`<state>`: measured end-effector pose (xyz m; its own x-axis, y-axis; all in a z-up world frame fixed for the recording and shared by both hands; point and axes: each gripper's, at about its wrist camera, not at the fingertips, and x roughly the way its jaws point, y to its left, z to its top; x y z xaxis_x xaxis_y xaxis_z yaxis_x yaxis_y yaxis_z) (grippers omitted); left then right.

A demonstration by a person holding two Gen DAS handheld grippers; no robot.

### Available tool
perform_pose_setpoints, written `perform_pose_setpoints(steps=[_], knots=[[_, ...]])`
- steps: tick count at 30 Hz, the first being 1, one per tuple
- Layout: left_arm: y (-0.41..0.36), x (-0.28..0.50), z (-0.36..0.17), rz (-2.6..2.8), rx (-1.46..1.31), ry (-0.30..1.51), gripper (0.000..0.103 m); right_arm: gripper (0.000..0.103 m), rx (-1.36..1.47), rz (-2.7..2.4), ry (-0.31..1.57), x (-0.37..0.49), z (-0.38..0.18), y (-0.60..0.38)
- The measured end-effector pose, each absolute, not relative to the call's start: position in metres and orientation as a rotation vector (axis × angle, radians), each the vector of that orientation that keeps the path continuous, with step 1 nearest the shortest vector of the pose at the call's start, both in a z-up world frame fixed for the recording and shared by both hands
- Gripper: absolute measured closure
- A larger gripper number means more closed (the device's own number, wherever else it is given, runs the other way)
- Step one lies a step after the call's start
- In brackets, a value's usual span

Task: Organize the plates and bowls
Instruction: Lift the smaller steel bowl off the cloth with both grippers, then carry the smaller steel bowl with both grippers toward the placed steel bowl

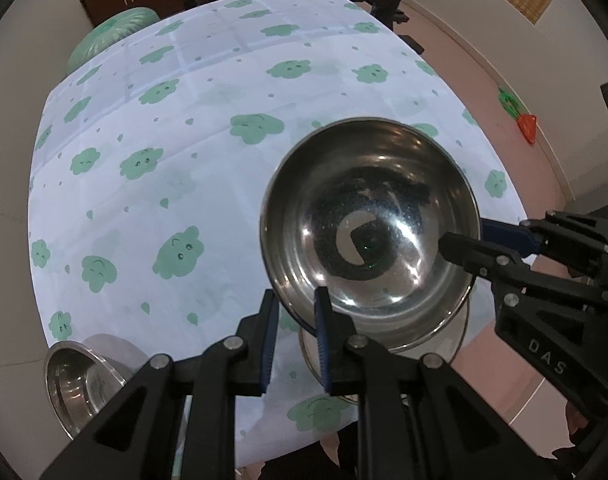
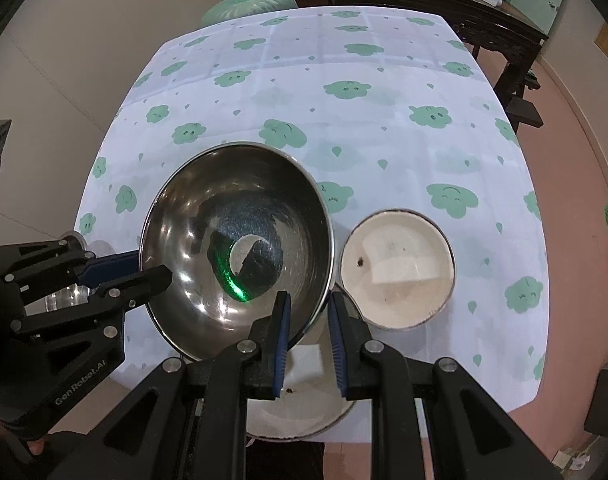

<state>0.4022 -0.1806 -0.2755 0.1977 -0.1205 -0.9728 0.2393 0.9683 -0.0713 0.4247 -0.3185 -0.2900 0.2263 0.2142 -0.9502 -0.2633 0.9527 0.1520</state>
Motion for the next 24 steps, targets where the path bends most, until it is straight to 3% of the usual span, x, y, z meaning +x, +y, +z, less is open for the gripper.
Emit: perform_pose_setpoints(steps=[24], knots=[[-0.200,0.374,-0.297,-0.336,0.167,1.415,0.088,0.082,-0.025,0.280,1.376,0.387,-0.309,-0.335]])
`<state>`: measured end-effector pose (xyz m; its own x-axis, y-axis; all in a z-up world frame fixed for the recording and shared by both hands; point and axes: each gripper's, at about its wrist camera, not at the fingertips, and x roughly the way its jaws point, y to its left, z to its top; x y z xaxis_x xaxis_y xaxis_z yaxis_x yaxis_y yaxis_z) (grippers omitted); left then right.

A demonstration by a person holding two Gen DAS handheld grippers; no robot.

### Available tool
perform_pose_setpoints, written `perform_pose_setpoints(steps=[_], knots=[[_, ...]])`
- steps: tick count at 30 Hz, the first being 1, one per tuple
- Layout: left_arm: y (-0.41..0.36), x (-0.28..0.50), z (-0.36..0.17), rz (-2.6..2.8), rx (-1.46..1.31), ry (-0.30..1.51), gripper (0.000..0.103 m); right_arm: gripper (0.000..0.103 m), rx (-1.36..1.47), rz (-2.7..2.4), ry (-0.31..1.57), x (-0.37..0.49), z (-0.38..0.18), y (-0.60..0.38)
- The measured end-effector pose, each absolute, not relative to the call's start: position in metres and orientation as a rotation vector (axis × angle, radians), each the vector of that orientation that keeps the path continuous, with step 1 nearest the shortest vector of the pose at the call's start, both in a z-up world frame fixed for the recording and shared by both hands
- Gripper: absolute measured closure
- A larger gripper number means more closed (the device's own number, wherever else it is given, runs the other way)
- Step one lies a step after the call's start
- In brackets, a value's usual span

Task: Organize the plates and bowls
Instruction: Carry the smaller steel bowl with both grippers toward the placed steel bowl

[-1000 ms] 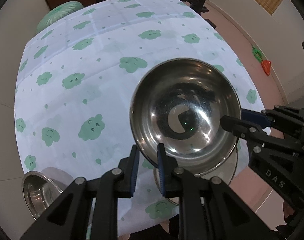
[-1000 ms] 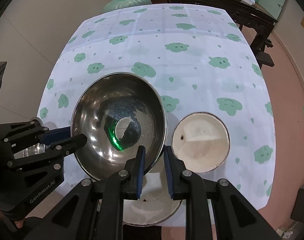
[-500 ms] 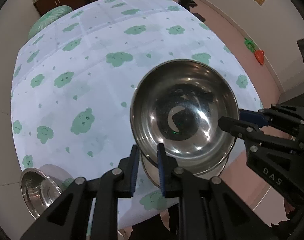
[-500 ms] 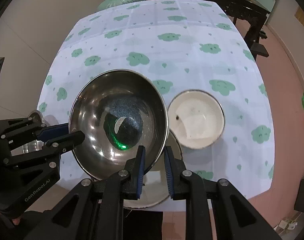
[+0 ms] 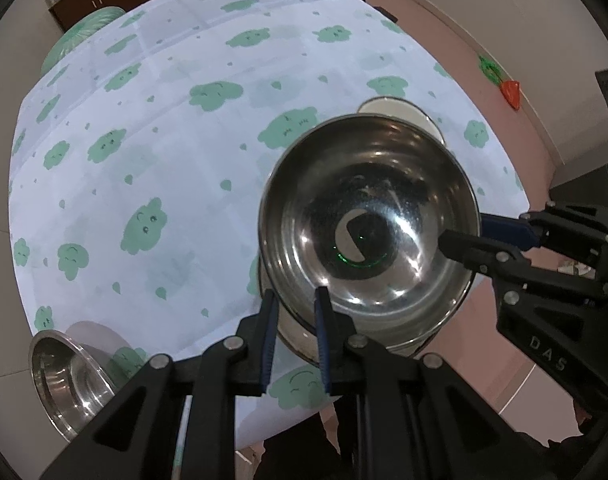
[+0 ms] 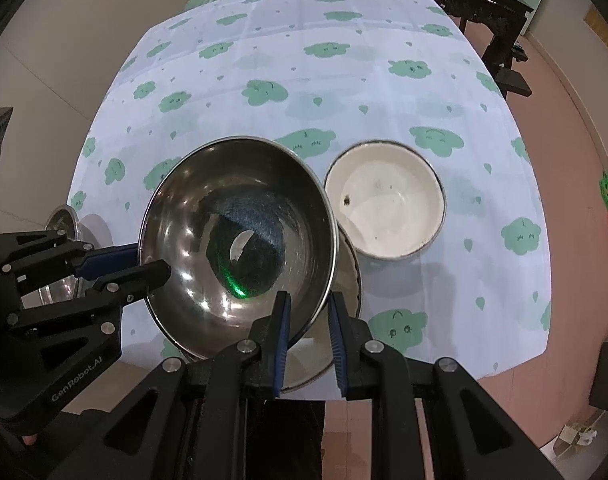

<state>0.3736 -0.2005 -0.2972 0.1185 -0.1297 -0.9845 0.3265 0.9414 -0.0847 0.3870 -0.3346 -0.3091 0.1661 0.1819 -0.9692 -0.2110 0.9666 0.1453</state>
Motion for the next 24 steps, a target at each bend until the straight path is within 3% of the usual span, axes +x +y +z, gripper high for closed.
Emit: perform_pose_setpoints(steps=[24], knots=[[-0.203,0.366,-0.320,-0.368,0.160,1.501,0.088,0.082,-0.039,0.298,1.457,0.378,-0.334,-0.334]])
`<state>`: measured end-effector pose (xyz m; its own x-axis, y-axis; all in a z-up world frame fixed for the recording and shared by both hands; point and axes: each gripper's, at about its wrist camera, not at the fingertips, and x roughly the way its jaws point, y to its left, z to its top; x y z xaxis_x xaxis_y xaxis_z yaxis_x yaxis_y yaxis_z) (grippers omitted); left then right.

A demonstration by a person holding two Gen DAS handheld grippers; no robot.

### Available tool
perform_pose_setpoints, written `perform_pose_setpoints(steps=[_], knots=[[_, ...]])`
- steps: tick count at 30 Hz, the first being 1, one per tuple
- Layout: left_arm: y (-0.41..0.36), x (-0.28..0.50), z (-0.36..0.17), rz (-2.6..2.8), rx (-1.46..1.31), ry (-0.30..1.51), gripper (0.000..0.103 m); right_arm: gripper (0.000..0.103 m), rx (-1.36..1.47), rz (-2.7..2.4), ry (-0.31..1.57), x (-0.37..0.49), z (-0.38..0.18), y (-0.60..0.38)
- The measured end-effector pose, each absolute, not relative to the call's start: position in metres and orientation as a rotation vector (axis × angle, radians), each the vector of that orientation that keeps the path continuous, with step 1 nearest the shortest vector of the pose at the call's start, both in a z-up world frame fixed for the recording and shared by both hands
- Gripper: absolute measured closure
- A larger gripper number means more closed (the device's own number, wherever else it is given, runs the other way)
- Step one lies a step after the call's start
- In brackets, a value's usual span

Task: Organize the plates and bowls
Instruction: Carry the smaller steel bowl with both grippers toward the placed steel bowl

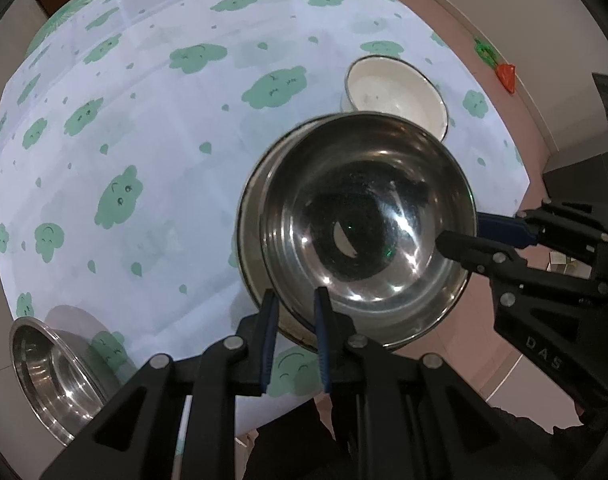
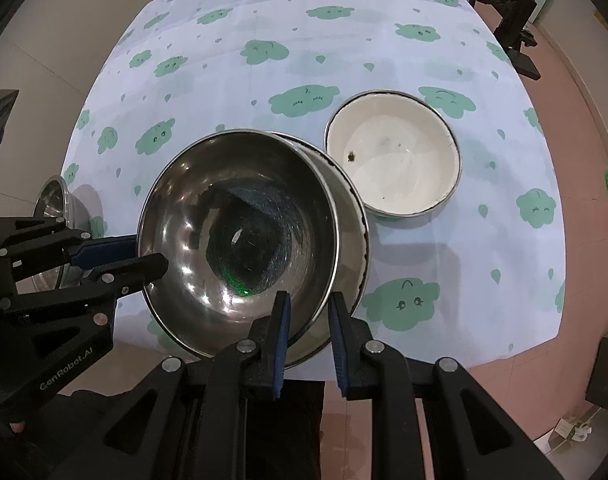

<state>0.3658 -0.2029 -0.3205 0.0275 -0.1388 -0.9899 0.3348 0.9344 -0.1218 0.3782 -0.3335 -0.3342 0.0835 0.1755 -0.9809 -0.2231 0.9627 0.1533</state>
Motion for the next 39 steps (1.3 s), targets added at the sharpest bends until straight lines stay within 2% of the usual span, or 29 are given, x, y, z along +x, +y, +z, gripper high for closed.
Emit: perform_pose_setpoints(steps=[39], knots=[[-0.201,0.366,-0.331,-0.359,0.149,1.517,0.087,0.079,-0.056,0.317,1.510,0.382,-0.347,-0.330]])
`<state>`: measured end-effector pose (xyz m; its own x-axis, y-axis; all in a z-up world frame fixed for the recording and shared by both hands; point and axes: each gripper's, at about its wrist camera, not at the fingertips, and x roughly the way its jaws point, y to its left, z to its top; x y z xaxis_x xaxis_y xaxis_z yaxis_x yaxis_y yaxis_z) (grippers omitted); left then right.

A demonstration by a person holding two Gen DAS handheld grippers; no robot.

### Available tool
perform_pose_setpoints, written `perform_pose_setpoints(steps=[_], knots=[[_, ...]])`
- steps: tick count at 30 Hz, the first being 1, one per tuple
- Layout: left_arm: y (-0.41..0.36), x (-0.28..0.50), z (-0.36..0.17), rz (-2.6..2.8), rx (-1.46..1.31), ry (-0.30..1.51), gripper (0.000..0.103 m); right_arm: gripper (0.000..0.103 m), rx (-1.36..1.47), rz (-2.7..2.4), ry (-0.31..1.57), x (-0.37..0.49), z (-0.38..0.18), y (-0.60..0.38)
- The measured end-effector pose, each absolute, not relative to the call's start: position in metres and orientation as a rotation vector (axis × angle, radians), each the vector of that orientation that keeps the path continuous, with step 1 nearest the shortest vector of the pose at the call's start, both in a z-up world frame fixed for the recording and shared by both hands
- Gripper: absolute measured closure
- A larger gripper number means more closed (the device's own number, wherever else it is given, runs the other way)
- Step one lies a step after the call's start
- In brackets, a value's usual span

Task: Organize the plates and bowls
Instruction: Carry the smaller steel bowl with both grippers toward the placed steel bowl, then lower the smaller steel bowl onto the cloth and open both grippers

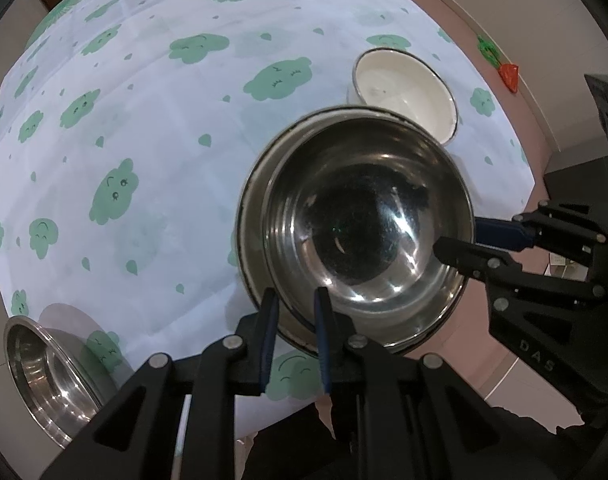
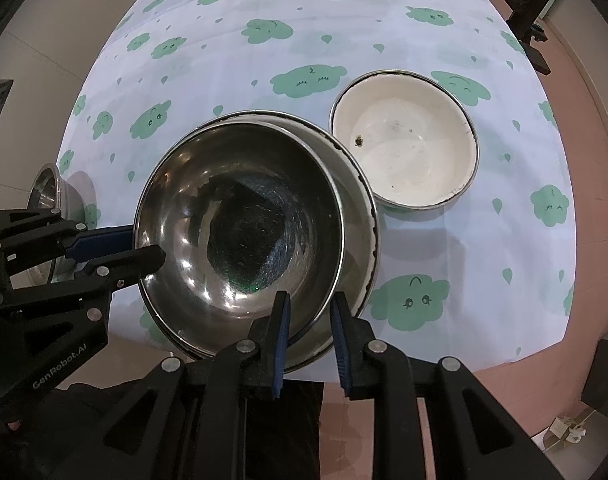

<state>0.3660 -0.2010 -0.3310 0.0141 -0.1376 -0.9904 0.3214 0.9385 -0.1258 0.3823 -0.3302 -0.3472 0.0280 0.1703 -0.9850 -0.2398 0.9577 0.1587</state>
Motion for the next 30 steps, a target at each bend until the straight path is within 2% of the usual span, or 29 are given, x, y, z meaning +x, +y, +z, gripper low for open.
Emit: perform_pose_setpoints(steps=[10,14,22,26,30], knots=[[-0.200,0.365,-0.329,-0.360,0.141,1.514,0.085,0.078,-0.030,0.311,1.510,0.382,-0.346,-0.332],[-0.201,0.364,-0.324,-0.367,0.139,1.497,0.077,0.073,-0.028,0.313,1.503,0.382,-0.344,-0.332],[-0.201,0.366,-0.322,-0.356,0.134,1.486,0.076,0.073,-0.010,0.322,1.483,0.383,-0.339,-0.334],[-0.199,0.367,-0.318,-0.347,0.134,1.472,0.068,0.073,0.001,0.328,1.465,0.383,-0.333,-0.335],[-0.200,0.369,-0.316,-0.346,0.140,1.463,0.067,0.073,0.006,0.333,1.459,0.384,-0.332,-0.335]])
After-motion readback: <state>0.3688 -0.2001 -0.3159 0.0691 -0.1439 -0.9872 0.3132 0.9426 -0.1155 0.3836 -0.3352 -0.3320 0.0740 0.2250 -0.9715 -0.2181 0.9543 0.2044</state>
